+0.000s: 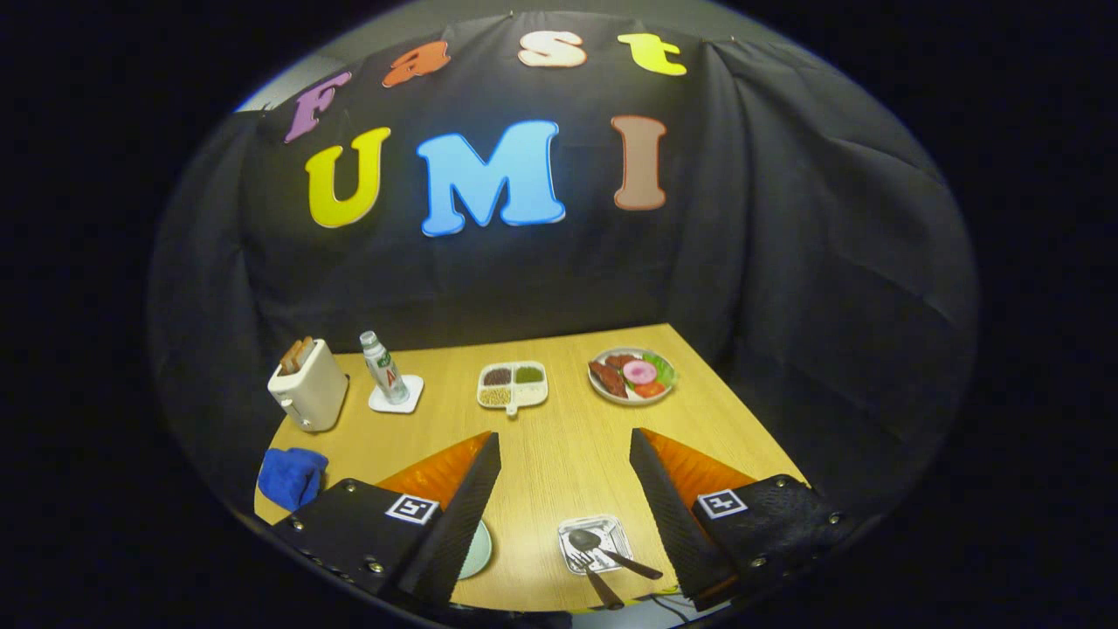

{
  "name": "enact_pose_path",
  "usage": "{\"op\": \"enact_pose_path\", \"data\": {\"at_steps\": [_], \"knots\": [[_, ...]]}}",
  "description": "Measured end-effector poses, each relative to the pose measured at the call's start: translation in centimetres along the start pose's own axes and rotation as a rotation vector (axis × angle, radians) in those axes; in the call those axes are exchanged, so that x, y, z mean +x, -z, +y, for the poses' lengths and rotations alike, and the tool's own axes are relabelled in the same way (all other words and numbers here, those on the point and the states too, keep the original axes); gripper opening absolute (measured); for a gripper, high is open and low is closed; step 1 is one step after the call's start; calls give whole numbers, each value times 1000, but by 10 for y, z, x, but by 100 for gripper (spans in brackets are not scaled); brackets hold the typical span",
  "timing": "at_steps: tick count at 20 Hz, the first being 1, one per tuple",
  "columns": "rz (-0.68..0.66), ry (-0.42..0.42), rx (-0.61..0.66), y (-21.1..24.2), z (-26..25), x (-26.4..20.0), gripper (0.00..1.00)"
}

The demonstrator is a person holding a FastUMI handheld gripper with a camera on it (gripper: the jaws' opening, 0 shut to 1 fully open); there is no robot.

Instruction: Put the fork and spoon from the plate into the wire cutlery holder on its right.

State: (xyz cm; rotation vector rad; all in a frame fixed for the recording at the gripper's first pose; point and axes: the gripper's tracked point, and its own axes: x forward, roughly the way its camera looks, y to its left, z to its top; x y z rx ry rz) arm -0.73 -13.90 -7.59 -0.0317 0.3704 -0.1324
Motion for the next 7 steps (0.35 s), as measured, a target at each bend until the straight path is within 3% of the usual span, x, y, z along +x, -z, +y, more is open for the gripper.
{"op": "enact_pose_path", "data": {"at_steps": [7], "knots": [[-311, 39, -25, -67, 22, -21, 96]]}}
